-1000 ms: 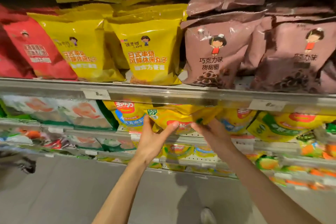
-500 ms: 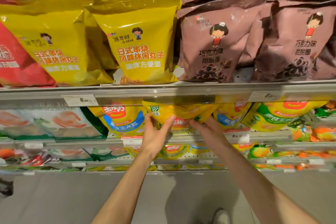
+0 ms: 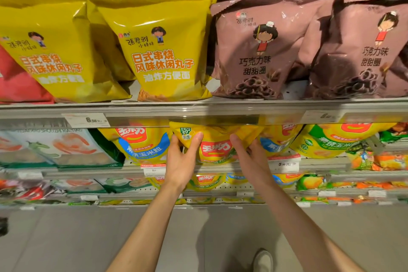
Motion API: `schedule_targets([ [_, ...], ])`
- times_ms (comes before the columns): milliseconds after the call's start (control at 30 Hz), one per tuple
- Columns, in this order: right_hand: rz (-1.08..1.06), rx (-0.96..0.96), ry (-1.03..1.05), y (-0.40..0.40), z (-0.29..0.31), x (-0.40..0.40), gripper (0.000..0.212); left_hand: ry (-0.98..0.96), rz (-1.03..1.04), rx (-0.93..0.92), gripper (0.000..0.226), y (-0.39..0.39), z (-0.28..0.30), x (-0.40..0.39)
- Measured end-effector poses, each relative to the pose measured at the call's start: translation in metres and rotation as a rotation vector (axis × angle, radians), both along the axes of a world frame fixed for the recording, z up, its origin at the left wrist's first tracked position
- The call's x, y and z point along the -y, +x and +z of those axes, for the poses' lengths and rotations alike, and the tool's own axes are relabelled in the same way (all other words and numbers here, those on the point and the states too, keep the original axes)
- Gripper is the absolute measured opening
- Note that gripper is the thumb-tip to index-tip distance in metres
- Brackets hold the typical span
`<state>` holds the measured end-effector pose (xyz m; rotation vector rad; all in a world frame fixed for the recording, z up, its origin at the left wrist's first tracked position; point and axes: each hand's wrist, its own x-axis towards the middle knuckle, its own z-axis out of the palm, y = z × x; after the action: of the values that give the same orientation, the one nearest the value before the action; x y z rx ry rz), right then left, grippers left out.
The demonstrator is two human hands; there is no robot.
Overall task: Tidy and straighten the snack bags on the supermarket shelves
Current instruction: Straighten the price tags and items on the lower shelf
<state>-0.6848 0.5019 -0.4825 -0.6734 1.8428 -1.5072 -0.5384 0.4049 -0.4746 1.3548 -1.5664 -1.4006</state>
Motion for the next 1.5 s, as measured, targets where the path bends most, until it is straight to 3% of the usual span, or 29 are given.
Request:
schedule_targets([
  [100,-0.003,0.003,0.003,0.004,0.000,0.004,0.075,-0.002,0.019,-0.018,0.042,-0.003,-0.007,0.002],
  [233,-0.006,0.026,0.014,0.007,0.000,0.010,0.072,0.008,0.048,-0.031,0.045,-0.007,-0.017,0.008],
  [433,-0.031,0.044,0.044,0.006,-0.001,0.018,0.087,0.024,0.107,0.012,0.043,-0.015,-0.010,0.011],
  [533,-0.031,0.044,0.076,0.001,0.003,0.025,0.105,0.056,0.106,0.049,0.048,-0.016,-0.003,0.018],
  [633,0.002,0.044,0.080,-0.003,0.011,0.026,0.112,0.058,0.087,0.013,0.041,-0.015,0.009,0.024],
  [867,0.051,0.041,0.090,-0.004,0.006,0.007,0.044,-0.071,-0.012,-0.017,0.049,0.003,0.011,0.014],
  [1167,0.105,0.100,0.096,-0.013,0.008,0.003,0.076,0.005,-0.123,0.061,0.042,0.014,0.018,0.023],
  [1300,0.123,0.087,0.100,-0.014,0.012,-0.005,0.039,0.000,-0.118,0.035,0.032,0.018,0.019,0.023],
  [1433,0.088,0.043,0.118,-0.015,0.012,-0.015,0.046,0.016,-0.057,-0.017,0.037,0.023,0.019,0.019],
  [1500,0.071,0.003,0.130,-0.017,0.011,-0.021,0.035,0.001,-0.004,-0.043,0.035,0.025,0.019,0.014],
])
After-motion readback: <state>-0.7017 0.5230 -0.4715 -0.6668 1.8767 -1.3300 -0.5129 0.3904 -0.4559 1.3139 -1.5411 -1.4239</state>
